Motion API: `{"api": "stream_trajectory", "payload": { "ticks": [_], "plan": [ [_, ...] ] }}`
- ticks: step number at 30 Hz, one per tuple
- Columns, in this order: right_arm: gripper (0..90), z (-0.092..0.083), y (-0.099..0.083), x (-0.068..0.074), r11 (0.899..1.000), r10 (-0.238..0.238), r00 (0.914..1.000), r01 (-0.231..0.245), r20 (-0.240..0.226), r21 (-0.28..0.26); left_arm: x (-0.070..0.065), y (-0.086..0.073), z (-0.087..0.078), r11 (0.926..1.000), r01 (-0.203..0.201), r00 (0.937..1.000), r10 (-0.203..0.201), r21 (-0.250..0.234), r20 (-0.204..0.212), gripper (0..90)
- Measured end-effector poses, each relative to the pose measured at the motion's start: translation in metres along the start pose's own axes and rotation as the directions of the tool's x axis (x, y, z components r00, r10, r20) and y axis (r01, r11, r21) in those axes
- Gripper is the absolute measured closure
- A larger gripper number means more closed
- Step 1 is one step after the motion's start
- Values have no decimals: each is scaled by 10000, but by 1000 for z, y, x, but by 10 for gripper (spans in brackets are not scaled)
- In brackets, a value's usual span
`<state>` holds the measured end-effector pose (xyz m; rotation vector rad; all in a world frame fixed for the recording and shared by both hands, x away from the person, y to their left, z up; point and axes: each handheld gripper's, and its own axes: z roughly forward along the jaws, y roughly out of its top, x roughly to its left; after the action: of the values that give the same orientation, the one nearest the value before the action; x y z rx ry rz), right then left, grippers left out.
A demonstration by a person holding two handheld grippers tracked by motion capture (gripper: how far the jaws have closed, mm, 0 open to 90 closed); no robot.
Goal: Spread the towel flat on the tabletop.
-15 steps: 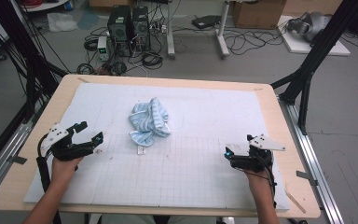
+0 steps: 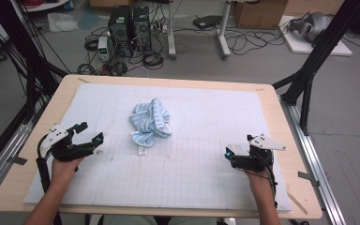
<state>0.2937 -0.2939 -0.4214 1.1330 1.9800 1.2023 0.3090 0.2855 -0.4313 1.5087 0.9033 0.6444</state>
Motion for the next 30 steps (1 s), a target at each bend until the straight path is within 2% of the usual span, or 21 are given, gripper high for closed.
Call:
{"api": "stream_trajectory", "payload": {
  "ticks": [5,14,20,26,30],
  "plan": [
    [31,0,0,1,9998,161,9998,-160,-131,88,0,0,-1,9999,120,9999,-120,3,-2,163],
    [31,-1,2,7,9998,-139,9997,142,-188,121,-6,2,1,9999,73,9994,-78,130,326,163],
    [31,0,2,10,9997,-125,9996,130,-242,207,-17,9,11,9995,-67,9973,45,295,737,163],
    [31,0,1,10,9996,-111,9996,118,-275,246,-32,14,26,9979,-297,9926,226,577,1196,163],
    [31,-1,1,10,9998,-42,9997,47,-260,209,-36,18,35,9968,-329,9908,230,726,1331,164]
  ]
}}
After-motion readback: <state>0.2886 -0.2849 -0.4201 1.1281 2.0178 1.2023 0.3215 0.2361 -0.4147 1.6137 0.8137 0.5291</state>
